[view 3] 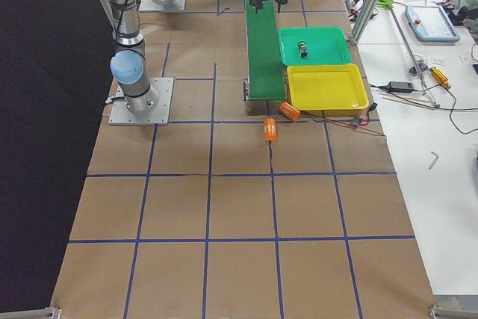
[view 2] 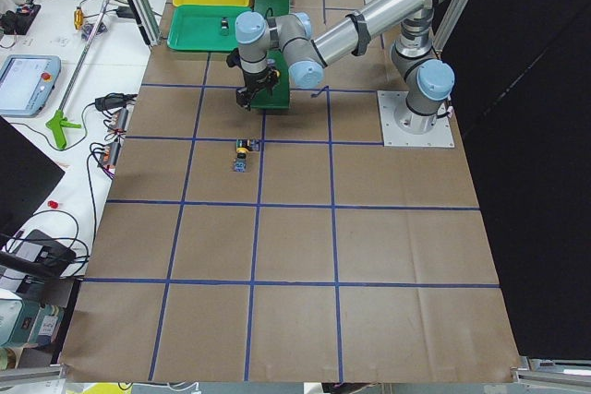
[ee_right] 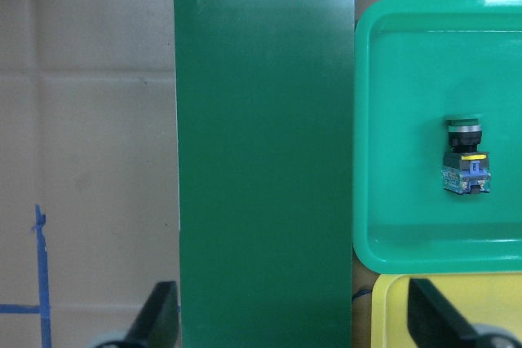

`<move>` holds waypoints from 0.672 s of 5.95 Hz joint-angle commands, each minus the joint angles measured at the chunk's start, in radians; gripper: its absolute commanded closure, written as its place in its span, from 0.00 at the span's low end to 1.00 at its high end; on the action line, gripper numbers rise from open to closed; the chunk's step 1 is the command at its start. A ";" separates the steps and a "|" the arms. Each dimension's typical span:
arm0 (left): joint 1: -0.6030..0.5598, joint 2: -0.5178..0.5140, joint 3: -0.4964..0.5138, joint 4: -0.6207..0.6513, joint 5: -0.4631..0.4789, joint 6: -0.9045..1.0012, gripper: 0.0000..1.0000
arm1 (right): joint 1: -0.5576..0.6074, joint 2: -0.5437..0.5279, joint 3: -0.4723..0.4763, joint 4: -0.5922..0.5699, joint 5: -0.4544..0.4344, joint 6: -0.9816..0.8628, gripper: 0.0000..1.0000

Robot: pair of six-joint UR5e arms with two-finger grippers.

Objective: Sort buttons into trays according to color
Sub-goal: 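Lower the right gripper toward the button while the left gripper withdraws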

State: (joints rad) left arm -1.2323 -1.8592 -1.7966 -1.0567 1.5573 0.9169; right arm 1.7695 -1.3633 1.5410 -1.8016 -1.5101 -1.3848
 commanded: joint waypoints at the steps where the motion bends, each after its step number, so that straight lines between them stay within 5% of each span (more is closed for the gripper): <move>1: 0.020 -0.093 0.028 0.035 0.056 -0.317 0.02 | 0.011 0.033 0.031 -0.094 0.031 0.000 0.00; 4: 0.091 -0.211 -0.047 0.245 0.063 -0.328 0.03 | 0.082 0.088 0.028 -0.136 0.031 0.001 0.00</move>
State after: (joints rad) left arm -1.1505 -2.0289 -1.8224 -0.8761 1.6185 0.5929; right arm 1.8201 -1.2927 1.5697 -1.9179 -1.4781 -1.3896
